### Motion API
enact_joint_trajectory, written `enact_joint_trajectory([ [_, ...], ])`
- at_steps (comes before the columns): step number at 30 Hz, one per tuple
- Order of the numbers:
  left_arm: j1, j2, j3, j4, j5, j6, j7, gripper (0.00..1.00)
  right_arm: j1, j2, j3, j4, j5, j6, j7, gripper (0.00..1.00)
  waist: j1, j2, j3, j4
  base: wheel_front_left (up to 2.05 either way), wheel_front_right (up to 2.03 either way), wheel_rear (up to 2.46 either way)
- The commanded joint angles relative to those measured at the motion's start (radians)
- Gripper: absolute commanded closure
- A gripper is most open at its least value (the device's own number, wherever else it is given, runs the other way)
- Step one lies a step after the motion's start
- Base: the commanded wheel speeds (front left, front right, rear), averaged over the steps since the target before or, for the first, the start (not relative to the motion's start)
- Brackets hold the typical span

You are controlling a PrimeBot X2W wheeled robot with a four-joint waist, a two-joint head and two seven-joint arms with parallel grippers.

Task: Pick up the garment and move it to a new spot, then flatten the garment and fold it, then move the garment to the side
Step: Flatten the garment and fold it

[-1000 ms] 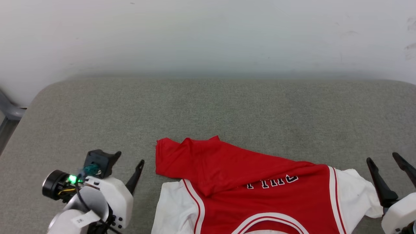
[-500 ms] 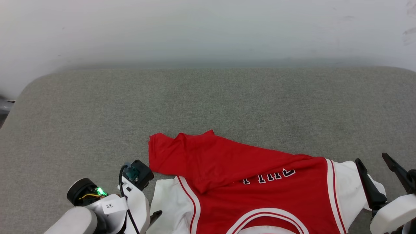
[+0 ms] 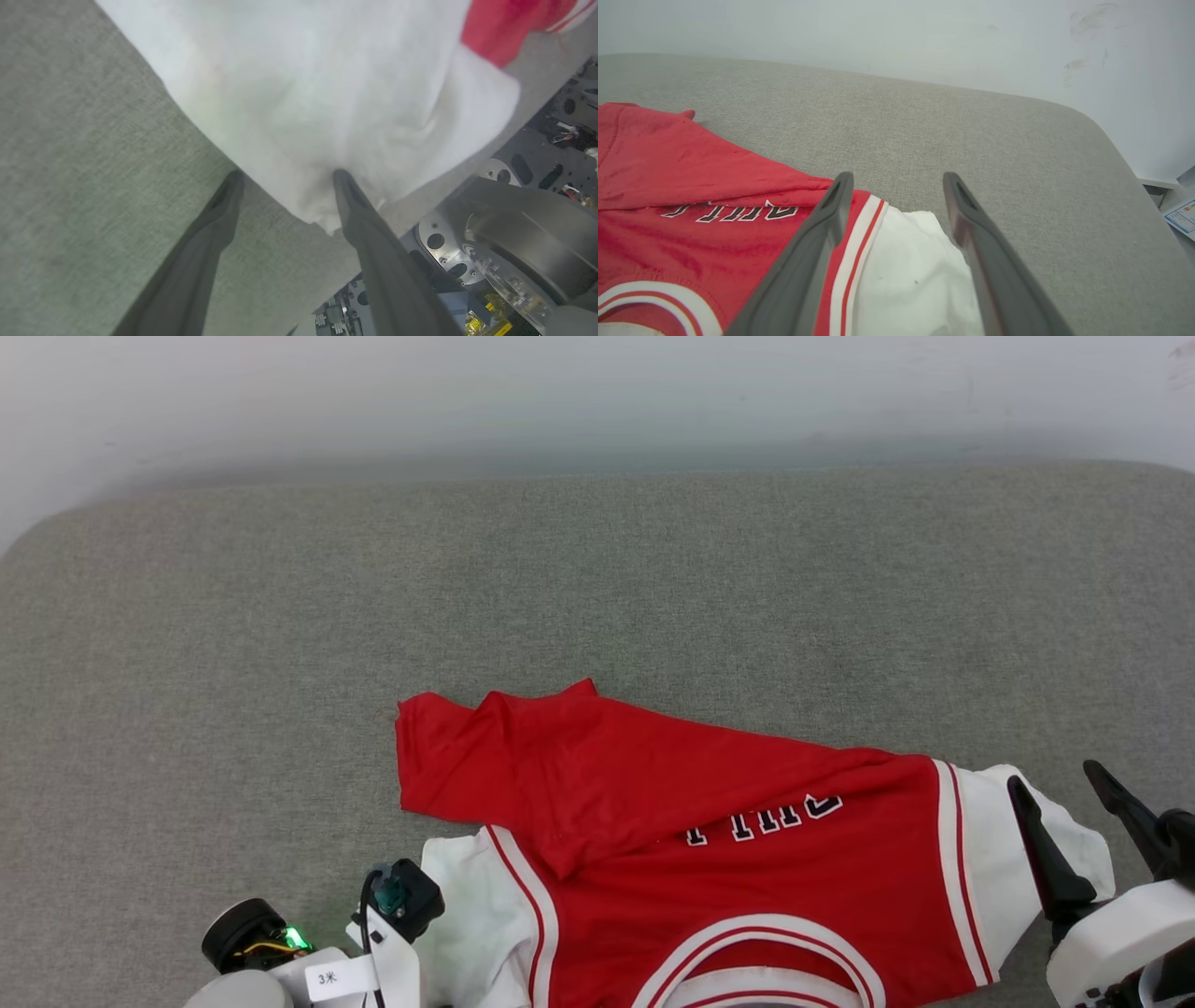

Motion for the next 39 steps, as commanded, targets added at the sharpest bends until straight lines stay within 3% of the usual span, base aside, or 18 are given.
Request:
enact_joint_trajectory([
  [1,-0.003,-0.007,-0.029,0.042,0.000,0.001,-0.007,0.00,-0.022,0.005,0.004,0.003,-0.007,-0.001,-0.007,0.00,0.0000,-0.0001,0.012,-0.004,0.00,0.00,0.00],
  [5,-0.003,-0.022,-0.083,0.092,-0.008,0.002,-0.023,0.00,-0.024,0.004,0.004,0.007,-0.011,-0.001,-0.010,0.00,0.0000,-0.0001,0.023,-0.005,0.00,0.00,0.00],
  [6,-0.003,-0.025,-0.097,0.096,-0.014,0.002,-0.028,0.20,-0.025,0.004,0.003,0.007,-0.011,-0.001,-0.010,0.00,0.0000,-0.0001,0.024,-0.003,0.00,0.00,0.00],
  [7,-0.005,-0.027,-0.115,0.097,-0.017,0.001,-0.030,0.88,-0.025,0.004,0.002,0.008,-0.010,-0.001,-0.010,0.00,0.0000,-0.0001,0.025,-0.003,0.00,0.00,0.00],
  [8,-0.009,-0.027,-0.129,0.100,-0.020,0.001,-0.034,1.00,-0.026,0.005,0.002,0.008,-0.011,-0.001,-0.010,0.00,0.0000,-0.0001,0.025,-0.001,0.00,0.00,0.00],
  [14,-0.033,-0.017,-0.110,0.103,-0.025,0.003,-0.130,1.00,-0.009,0.007,-0.007,0.012,-0.013,-0.001,-0.006,0.00,0.0000,-0.0001,-0.007,0.012,0.00,0.00,0.00],
  [21,-0.042,0.040,-0.012,0.072,-0.052,0.052,-0.241,1.00,0.018,-0.038,-0.027,0.007,0.004,-0.001,0.024,0.00,0.0000,-0.0001,-0.056,0.024,0.00,0.00,0.00],
  [27,-0.028,0.075,0.064,0.028,-0.082,0.124,-0.292,1.00,0.003,-0.144,-0.014,0.000,0.031,-0.001,0.102,0.00,0.0000,-0.0001,-0.077,0.023,0.00,0.00,0.00],
  [32,-0.009,0.097,0.121,-0.001,-0.100,0.183,-0.339,1.00,-0.002,-0.250,0.041,0.003,0.094,-0.001,0.234,0.00,0.0000,-0.0001,-0.079,0.021,0.00,0.00,0.00],
  [39,0.009,0.111,0.163,-0.030,-0.114,0.221,-0.389,1.00,-0.017,-0.371,0.125,0.000,0.212,-0.001,0.446,0.00,0.0000,-0.0001,-0.065,0.023,0.00,0.00,0.00],
])
